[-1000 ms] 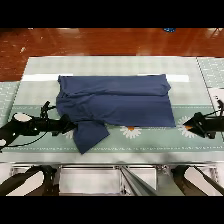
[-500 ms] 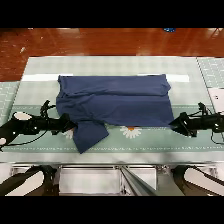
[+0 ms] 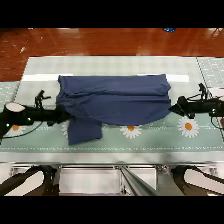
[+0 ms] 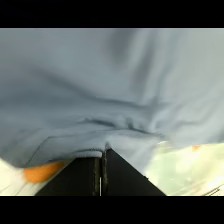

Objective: Fold the shirts.

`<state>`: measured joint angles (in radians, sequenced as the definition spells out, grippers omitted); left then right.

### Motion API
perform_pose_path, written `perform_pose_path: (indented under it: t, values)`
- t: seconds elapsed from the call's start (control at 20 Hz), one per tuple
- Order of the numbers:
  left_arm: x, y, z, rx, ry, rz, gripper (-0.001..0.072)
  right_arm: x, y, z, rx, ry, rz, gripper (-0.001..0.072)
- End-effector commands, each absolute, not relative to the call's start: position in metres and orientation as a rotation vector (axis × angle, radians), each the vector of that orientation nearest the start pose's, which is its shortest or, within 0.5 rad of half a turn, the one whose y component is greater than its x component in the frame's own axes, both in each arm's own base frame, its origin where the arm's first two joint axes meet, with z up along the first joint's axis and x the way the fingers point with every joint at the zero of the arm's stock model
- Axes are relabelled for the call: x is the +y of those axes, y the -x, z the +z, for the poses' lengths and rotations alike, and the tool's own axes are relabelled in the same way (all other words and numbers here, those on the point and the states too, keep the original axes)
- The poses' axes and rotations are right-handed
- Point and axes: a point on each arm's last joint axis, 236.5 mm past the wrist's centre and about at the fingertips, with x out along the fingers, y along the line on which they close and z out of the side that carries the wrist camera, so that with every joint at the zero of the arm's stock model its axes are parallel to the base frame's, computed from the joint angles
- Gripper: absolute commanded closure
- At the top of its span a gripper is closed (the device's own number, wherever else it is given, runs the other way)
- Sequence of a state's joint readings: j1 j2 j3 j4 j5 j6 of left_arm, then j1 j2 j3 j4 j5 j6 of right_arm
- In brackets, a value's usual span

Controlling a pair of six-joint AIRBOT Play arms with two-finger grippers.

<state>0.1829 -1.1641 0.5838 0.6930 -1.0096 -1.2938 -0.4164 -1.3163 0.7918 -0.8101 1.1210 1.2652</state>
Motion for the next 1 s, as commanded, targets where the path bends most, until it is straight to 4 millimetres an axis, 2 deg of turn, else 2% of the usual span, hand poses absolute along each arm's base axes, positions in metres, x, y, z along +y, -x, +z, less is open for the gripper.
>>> perform_pose_path:
  t: [0.0, 0.1, 0.2, 0.4, 0.6, 0.8, 0.95]
  values:
    - [-0.105, -0.322, -0.015, 1.272, 0.81, -0.364, 0.0685, 0.017, -0.348, -0.03, 1.279, -0.791, 0.243, 0.0688]
    - [-0.1, -0.346, 0.009, 1.207, 0.771, -0.389, 0.0685, 0.009, -0.364, -0.018, 1.231, -0.781, 0.229, 0.0688]
    - [-0.094, -0.374, 0.022, 1.165, 0.754, -0.394, 0.0685, 0.008, -0.385, -0.003, 1.177, -0.805, 0.247, 0.0688]
    - [-0.087, -0.436, 0.02, 1.157, 0.78, -0.39, 0.0685, 0.011, -0.432, 0.007, 1.118, -0.837, 0.291, 0.0688]
    - [-0.081, -0.489, 0.002, 1.196, 0.849, -0.366, 0.0685, 0.005, -0.482, -0.001, 1.09, -0.833, 0.275, 0.0688]
    - [-0.089, -0.517, -0.024, 1.252, 0.857, -0.397, 0.0686, 0.01, -0.513, -0.024, 1.107, -0.828, 0.289, 0.0688]
    - [-0.085, -0.543, -0.036, 1.2, 0.866, -0.355, 0.0686, 0.012, -0.533, -0.046, 1.082, -0.869, 0.259, 0.0688]
